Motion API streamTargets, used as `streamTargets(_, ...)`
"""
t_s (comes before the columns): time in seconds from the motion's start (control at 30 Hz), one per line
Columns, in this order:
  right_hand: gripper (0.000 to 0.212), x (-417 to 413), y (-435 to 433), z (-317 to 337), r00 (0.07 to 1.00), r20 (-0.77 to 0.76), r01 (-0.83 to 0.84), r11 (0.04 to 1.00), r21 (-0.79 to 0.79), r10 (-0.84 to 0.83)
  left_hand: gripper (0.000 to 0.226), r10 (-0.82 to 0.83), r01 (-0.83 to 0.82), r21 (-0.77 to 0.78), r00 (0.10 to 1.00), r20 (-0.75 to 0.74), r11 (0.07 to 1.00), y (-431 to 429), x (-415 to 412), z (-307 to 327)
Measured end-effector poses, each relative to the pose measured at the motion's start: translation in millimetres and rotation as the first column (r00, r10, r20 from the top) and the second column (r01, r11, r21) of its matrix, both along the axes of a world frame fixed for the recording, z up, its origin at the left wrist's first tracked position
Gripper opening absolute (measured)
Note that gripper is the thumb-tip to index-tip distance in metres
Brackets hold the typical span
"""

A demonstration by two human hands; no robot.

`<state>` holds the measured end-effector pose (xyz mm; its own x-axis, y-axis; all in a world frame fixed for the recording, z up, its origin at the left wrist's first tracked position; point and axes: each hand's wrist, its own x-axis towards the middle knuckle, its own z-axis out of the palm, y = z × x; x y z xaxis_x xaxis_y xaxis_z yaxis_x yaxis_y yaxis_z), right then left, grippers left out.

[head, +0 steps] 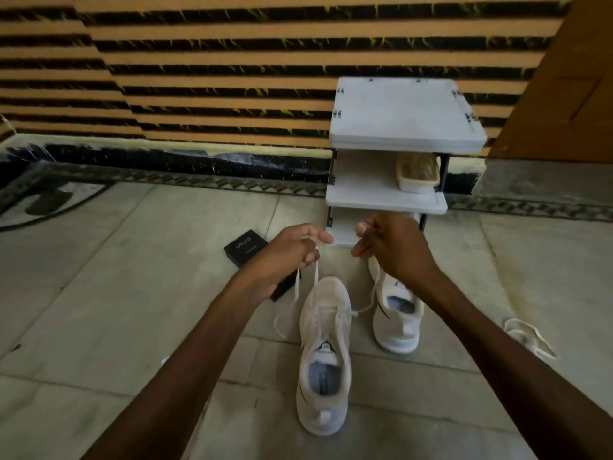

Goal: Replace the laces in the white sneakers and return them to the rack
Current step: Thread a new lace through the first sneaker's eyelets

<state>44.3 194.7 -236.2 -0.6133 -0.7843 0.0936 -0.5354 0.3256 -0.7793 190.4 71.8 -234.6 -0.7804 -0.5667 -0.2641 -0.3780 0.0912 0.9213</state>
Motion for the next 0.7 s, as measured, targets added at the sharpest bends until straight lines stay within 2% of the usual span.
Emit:
streamTargets(0.2,0.015,-4.3,-21.0,78.4,0.99,0.032,-0.133,0.981,-0.142,0.139,0.03,-0.039,0.017,-0.134,0.986,-0.165,0.991,-7.7,4.0,89.4)
streamTargets(0.33,0.012,-7.7,-26.5,137.2,0.995,-0.074,-0.084,0.928,-0.363,0.062,0.025,-0.038,-0.006,-0.163,0.964,-0.263,0.987,-9.8,3.8,141.6)
streamTargets(0.4,0.011,-12.0,-27.7,163.0,0.996,-0.058,-0.081,0.897,-0.434,0.062,0.024,-0.029,-0.025,-0.175,0.953,-0.302,0.984,-11.0,3.5,162.4)
streamTargets(0.57,0.014,-16.2,-23.8,211.1,0.991,0.01,-0.111,0.85,-0.515,0.135,0.022,0.006,-0.075,-0.156,0.916,-0.402,0.985,-8.4,2.7,211.5)
streamTargets(0.7,0.009,-13.8,-20.1,236.9,0.994,0.001,-0.096,0.843,-0.53,0.114,0.023,0.011,-0.103,-0.199,0.908,-0.418,0.975,-5.6,1.9,250.3)
